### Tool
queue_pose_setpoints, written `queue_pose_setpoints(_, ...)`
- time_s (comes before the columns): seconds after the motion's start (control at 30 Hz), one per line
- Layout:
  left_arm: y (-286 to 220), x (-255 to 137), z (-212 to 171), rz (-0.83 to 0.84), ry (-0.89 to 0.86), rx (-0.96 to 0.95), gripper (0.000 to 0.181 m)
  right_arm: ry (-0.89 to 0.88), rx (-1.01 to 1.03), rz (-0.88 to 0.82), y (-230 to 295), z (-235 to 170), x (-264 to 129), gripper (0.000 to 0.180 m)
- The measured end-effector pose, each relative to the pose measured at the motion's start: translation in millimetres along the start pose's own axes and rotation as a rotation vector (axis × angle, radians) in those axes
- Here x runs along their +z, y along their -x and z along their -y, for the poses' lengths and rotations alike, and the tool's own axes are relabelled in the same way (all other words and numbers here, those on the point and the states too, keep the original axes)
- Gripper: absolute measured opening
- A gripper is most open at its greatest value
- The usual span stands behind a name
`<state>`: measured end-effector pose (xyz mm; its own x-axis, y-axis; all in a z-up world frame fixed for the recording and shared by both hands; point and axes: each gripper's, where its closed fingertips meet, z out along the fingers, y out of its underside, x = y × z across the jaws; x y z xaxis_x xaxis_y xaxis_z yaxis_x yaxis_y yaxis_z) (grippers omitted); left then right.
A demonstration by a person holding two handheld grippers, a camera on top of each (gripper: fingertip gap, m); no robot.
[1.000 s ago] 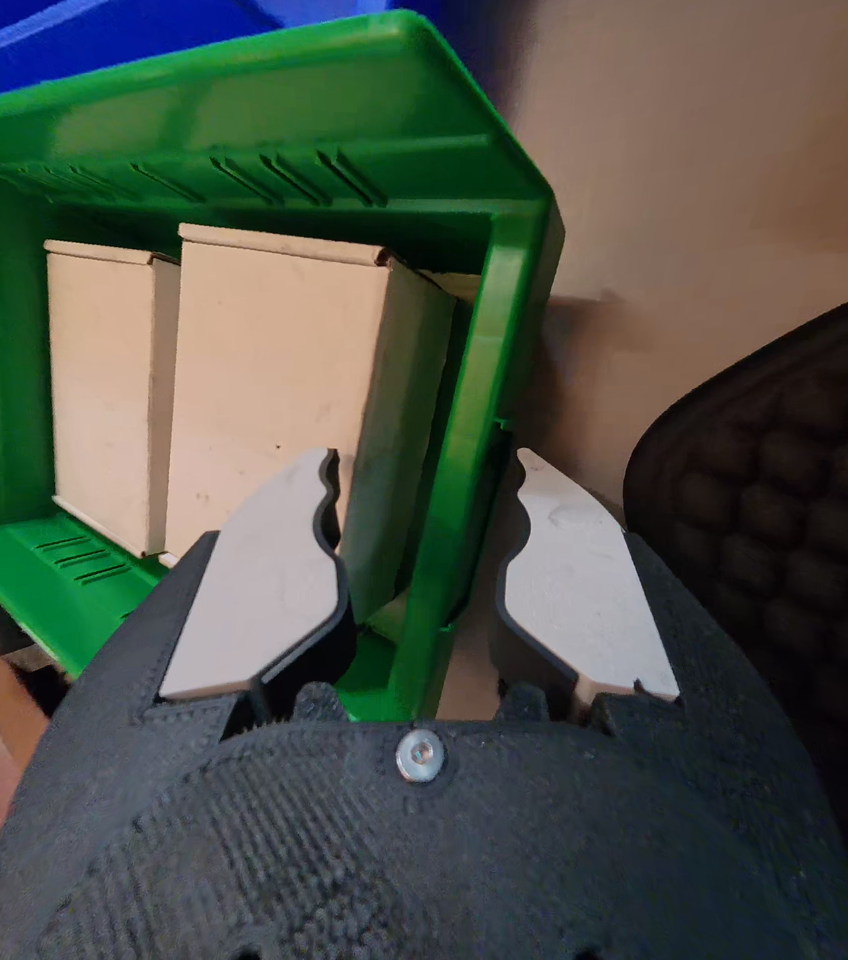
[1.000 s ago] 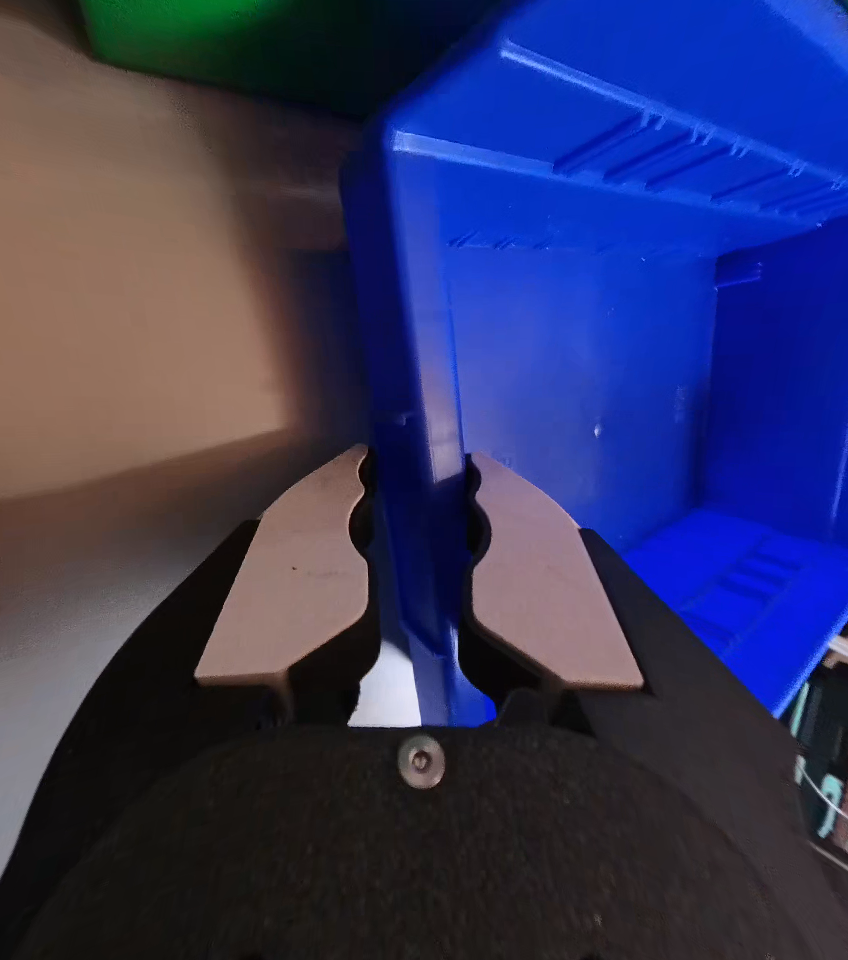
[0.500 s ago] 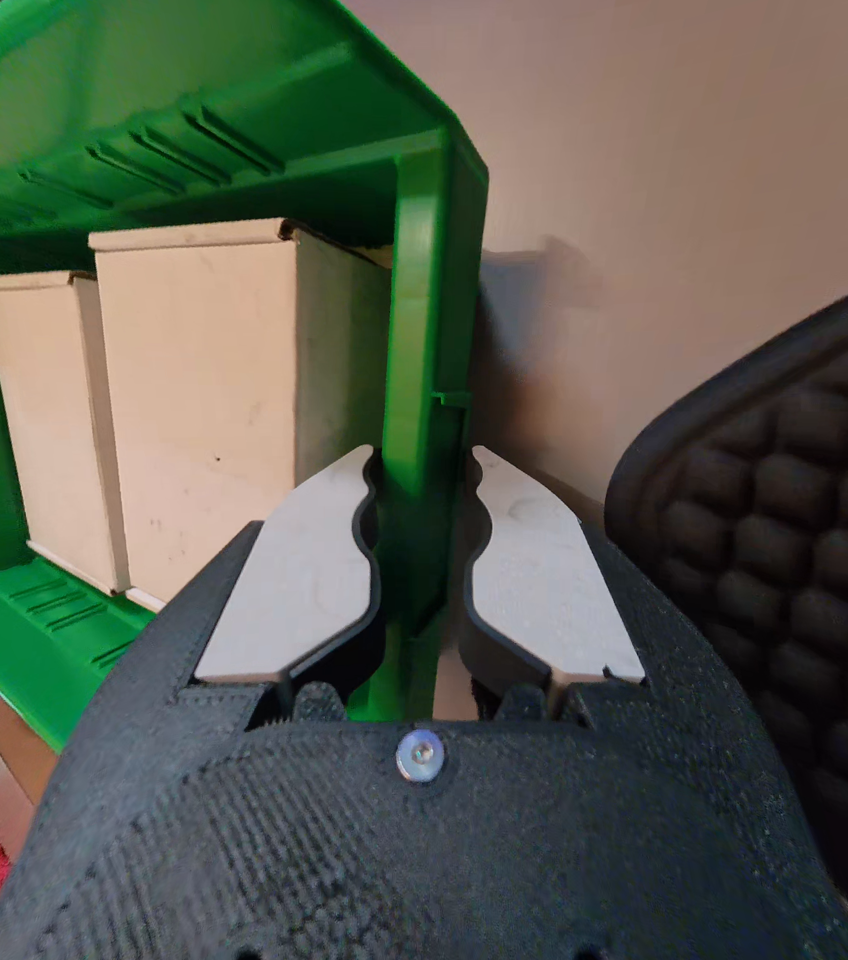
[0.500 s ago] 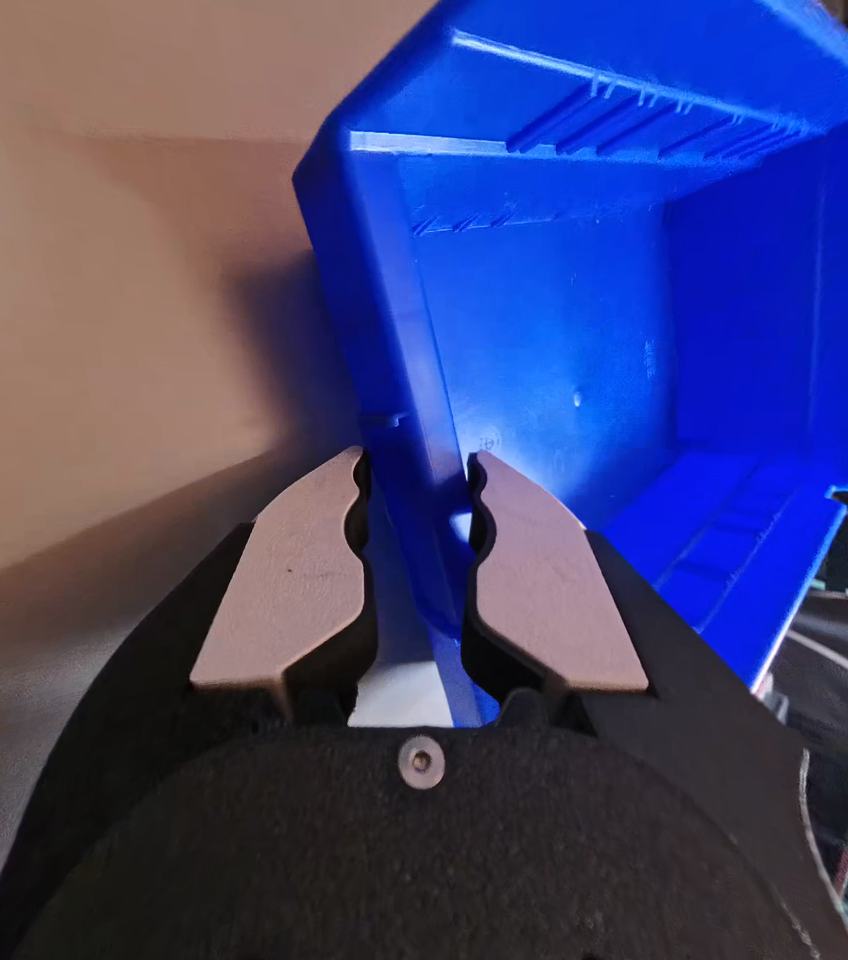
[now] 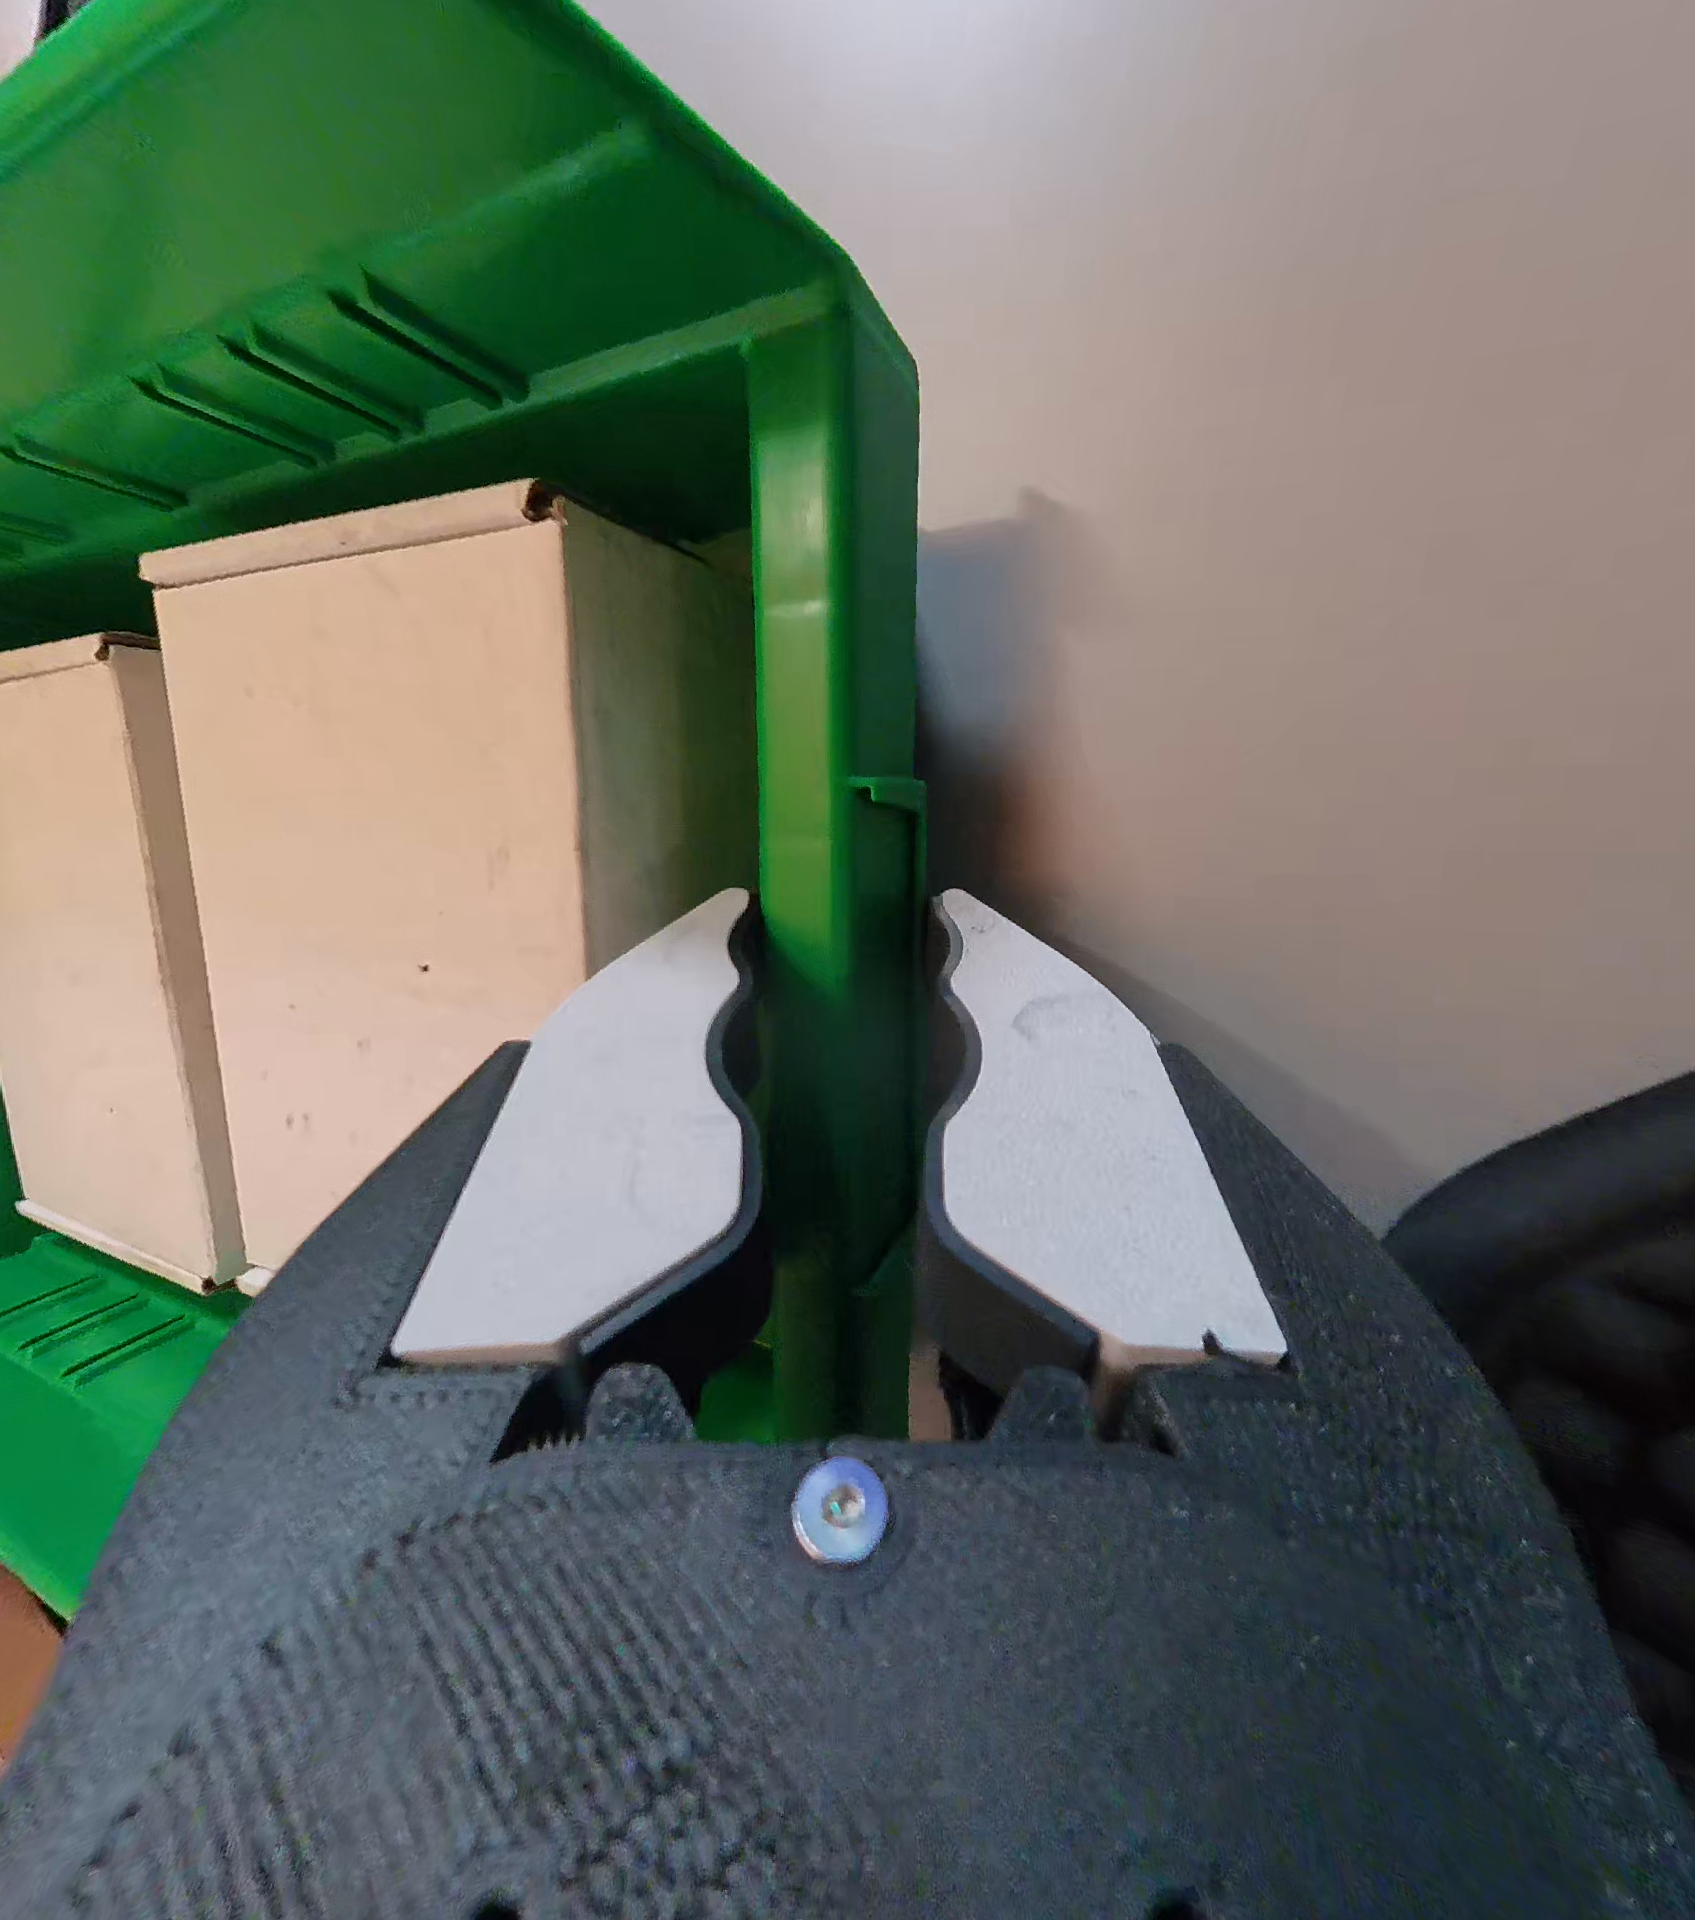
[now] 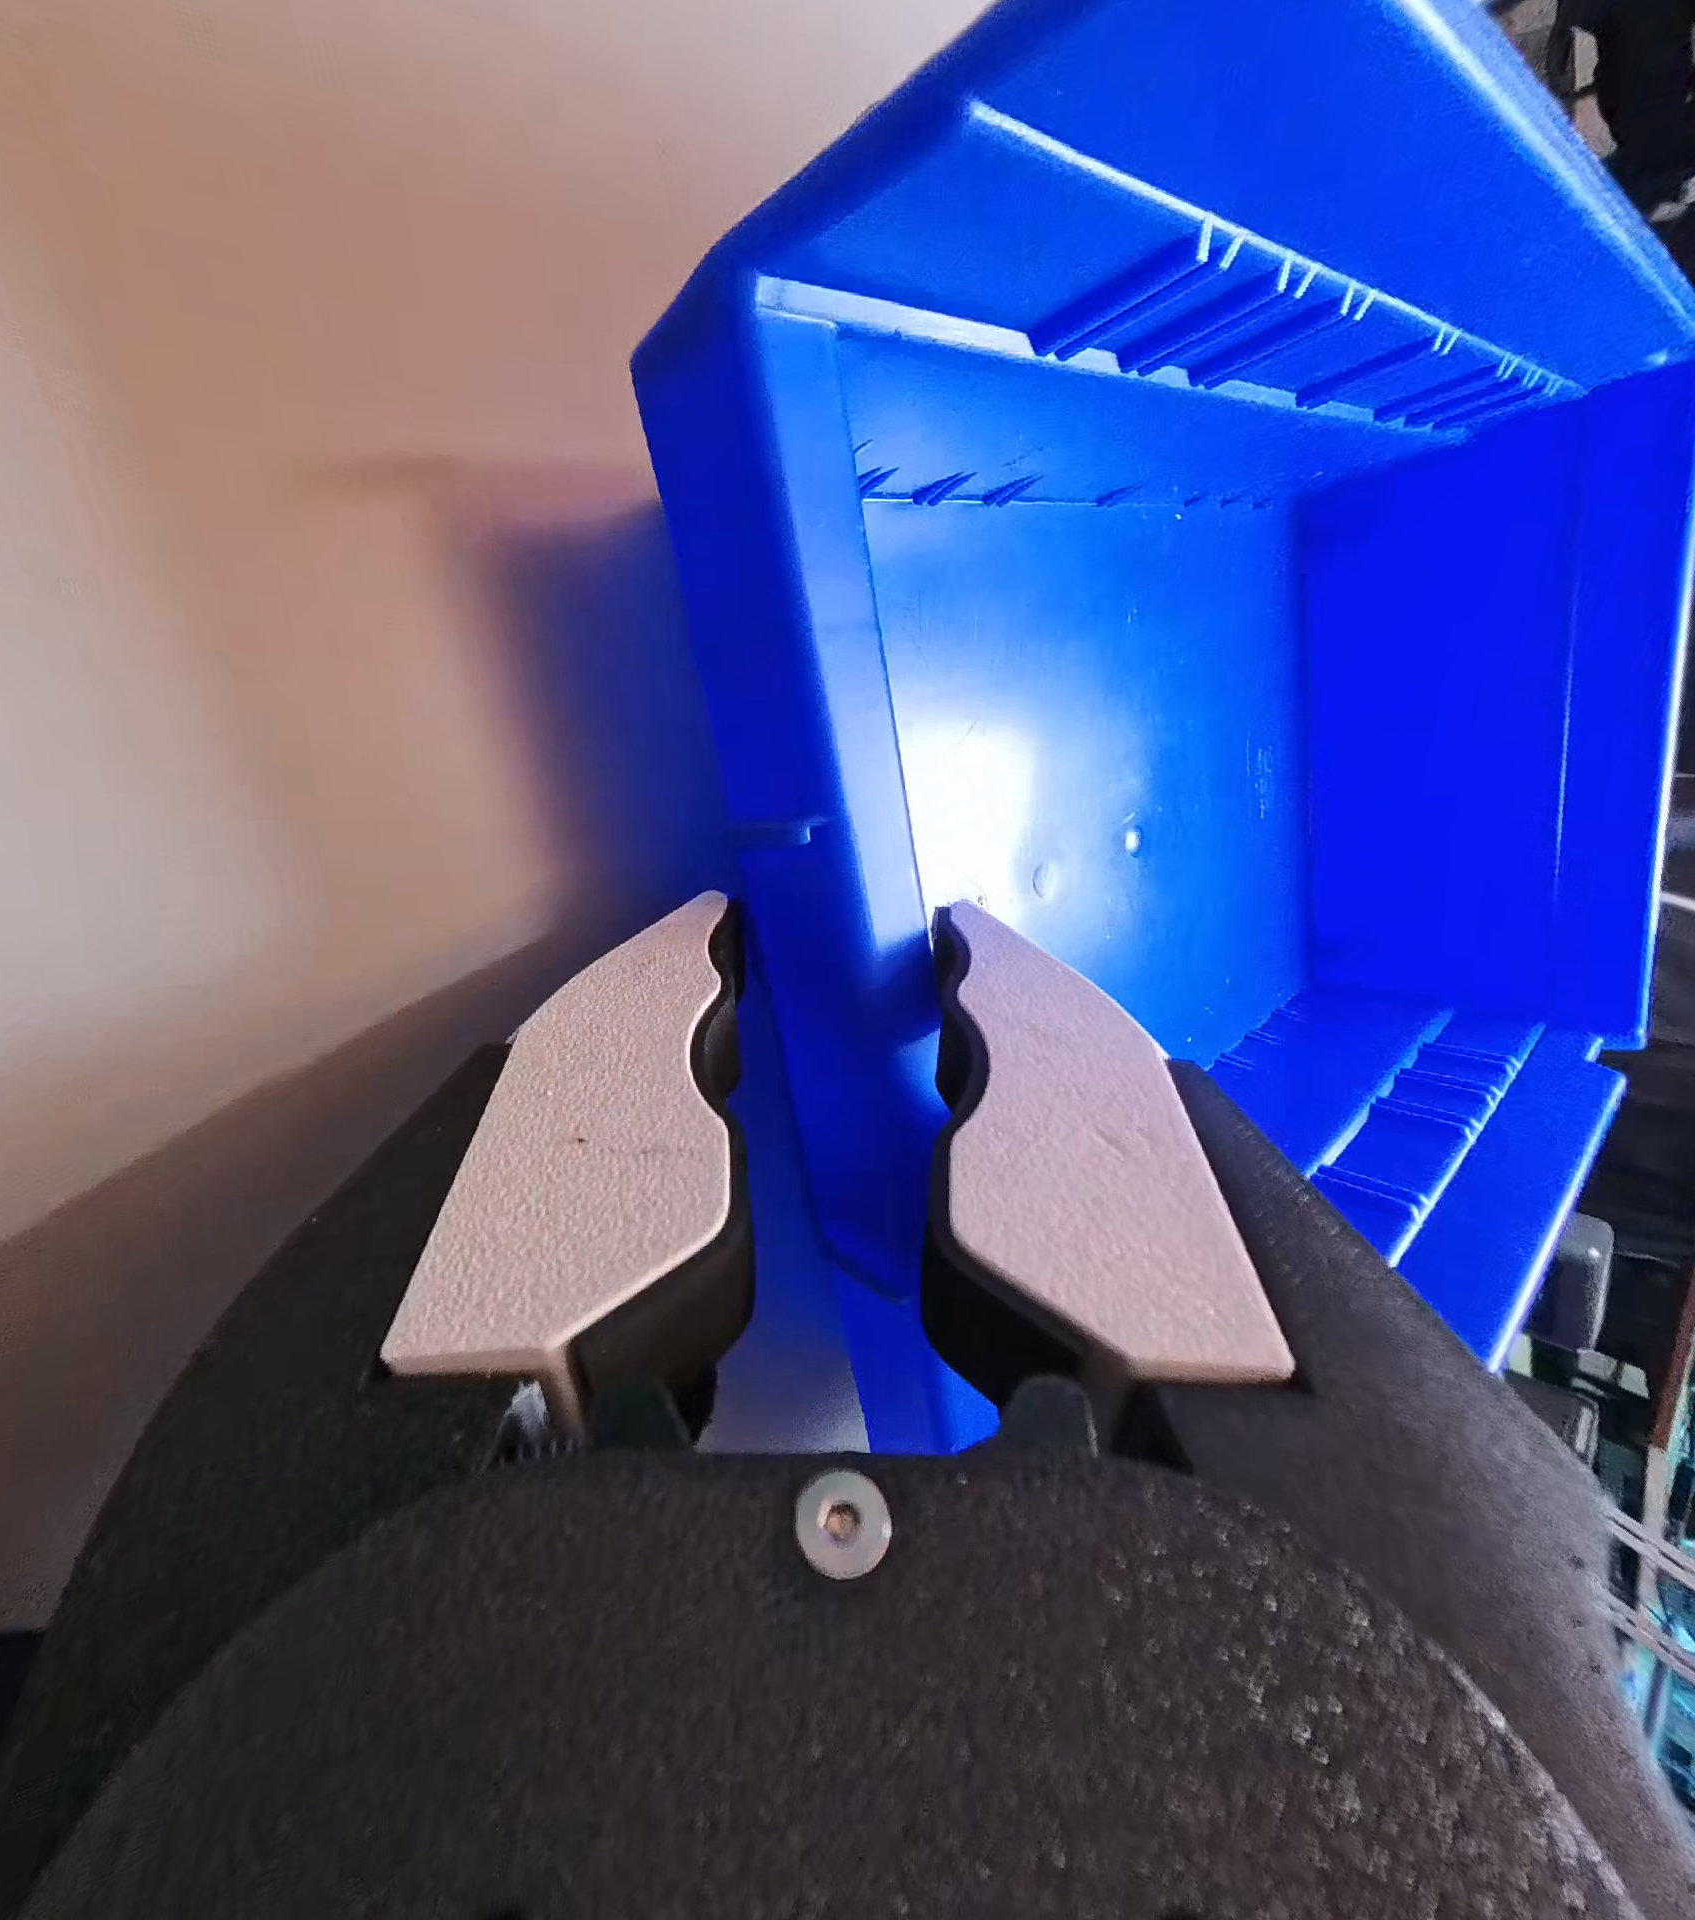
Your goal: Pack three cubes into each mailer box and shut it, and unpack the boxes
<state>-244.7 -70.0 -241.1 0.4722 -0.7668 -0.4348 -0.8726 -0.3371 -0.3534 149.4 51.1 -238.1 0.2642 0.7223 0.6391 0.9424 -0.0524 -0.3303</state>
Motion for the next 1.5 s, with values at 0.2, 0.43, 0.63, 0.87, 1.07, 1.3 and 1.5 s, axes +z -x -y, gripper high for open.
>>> queue_pose_setpoints(0.2, 17, 9, 1, 0.034, -0.015, -0.006, 0.029, -0.018, 0.063, -0.049, -15, -8, 7, 0.041)
queue_pose_setpoints(0.43, 28, 12, -5, 0.033, 0.006, -0.037, 0.028, -0.002, 0.064, -0.066, -24, -21, 9, 0.039)
queue_pose_setpoints(0.63, 33, 12, -11, 0.034, 0.028, -0.072, 0.028, 0.028, 0.074, -0.071, -33, -22, 18, 0.039)
queue_pose_setpoints(0.87, 36, 13, -12, 0.052, 0.049, -0.102, 0.029, 0.058, 0.094, -0.09, -47, -26, 29, 0.039)
queue_pose_setpoints(1.07, 45, 15, -17, 0.067, 0.055, -0.136, 0.029, 0.043, 0.124, -0.106, -52, -25, 32, 0.04)
queue_pose_setpoints(1.3, 52, -13, -5, 0.04, -0.14, -0.245, 0.047, -0.365, 0.363, 0.065, -27, 45, -30, 0.052)
queue_pose_setpoints(1.5, 118, -57, 9, 0.041, -0.254, -0.344, 0.055, -0.615, 0.451, 0.228, 19, 91, -49, 0.051)
